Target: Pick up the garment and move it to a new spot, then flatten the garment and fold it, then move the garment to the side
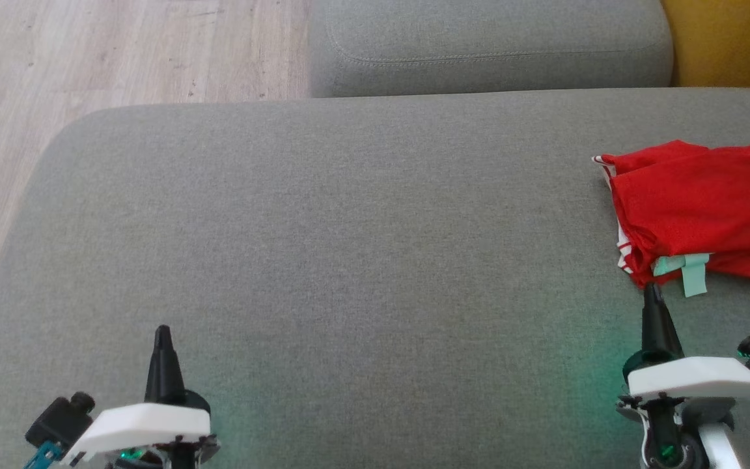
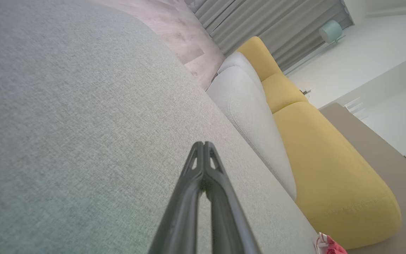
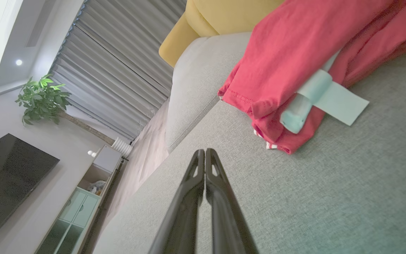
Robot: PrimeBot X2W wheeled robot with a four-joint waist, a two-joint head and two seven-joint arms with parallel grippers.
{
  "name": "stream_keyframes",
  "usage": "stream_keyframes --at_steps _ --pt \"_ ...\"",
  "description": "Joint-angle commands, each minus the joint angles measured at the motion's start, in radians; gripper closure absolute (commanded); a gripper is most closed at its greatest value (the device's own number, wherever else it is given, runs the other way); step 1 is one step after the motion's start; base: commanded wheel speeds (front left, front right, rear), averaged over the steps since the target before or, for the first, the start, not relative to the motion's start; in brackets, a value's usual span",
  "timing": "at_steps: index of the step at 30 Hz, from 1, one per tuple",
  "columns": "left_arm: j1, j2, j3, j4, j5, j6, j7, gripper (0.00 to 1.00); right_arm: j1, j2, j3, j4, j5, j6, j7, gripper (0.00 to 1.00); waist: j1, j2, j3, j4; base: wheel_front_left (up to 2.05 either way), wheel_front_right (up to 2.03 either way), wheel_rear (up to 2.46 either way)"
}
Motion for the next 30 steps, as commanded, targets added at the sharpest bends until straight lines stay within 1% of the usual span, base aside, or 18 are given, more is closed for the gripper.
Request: stream_keyframes --at_steps 1,30 --pt "-0.053 0.007 0.032 -0.035 -0.028 -0.011 0.006 1.00 -0.046 -0.013 0.004 -0.038 0.034 0.003 0.008 1.00 0.0000 0.0000 0.000 -0.001 0.00 0.00 0.00" --pt "-0.070 0.008 0.103 -0.042 -0.294 -0.032 0.092 1.00 -0.051 -0.015 -0.038 -0.062 0.352 0.005 0.091 1.00 -0.0001 0.0000 -0.007 -0.015 0.00 0.00 0.00"
